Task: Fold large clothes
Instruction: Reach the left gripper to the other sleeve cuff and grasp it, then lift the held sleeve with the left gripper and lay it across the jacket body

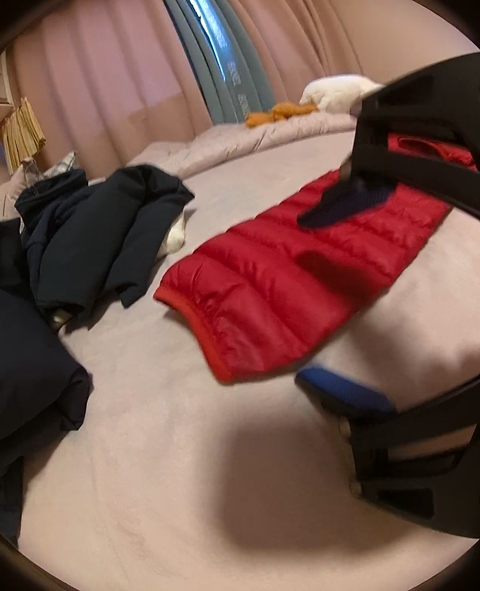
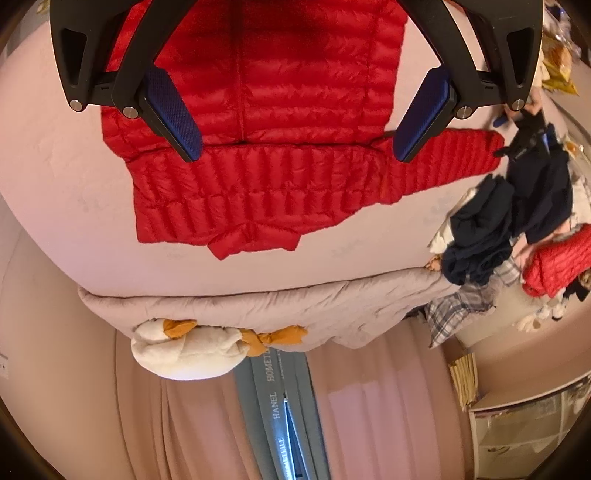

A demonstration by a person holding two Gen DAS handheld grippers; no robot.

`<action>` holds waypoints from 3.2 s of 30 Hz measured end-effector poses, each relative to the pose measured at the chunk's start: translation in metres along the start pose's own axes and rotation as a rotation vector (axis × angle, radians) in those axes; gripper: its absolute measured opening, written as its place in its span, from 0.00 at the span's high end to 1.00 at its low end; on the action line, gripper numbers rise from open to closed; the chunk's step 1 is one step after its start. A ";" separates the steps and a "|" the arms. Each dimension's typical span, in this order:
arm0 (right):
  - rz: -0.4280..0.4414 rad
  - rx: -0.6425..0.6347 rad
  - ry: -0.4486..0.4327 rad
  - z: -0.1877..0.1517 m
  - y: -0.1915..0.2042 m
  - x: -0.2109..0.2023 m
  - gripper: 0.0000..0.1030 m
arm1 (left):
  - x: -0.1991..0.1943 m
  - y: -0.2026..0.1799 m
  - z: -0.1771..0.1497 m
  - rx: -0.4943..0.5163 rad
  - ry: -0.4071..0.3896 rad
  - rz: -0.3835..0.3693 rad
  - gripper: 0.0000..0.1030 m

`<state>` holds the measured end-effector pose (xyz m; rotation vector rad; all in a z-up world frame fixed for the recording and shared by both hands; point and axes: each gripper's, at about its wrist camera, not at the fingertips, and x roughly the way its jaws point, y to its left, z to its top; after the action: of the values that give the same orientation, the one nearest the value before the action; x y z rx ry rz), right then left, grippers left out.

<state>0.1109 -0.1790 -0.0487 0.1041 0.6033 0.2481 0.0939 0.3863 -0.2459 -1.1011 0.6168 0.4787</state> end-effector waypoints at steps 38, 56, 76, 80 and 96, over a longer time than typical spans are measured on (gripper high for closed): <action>-0.013 0.140 -0.039 -0.013 -0.086 -0.034 0.01 | -0.140 -0.259 -0.120 0.500 -0.190 -0.297 0.94; -0.077 0.258 -0.069 -0.031 -0.148 -0.057 0.01 | -0.118 -0.342 -0.265 0.848 0.041 -0.410 0.93; -0.129 0.306 -0.060 -0.045 -0.175 -0.067 0.01 | -0.071 -0.343 -0.379 1.018 0.313 -0.379 0.93; -0.138 0.319 -0.046 -0.048 -0.179 -0.065 0.01 | -0.058 -0.333 -0.398 1.041 0.377 -0.356 0.93; -0.150 0.332 0.011 -0.057 -0.183 -0.054 0.01 | -0.017 -0.287 -0.434 1.059 0.573 -0.253 0.65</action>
<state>0.0721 -0.3679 -0.0965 0.3759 0.6562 0.0019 0.1686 -0.1242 -0.1804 -0.2575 1.0408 -0.4026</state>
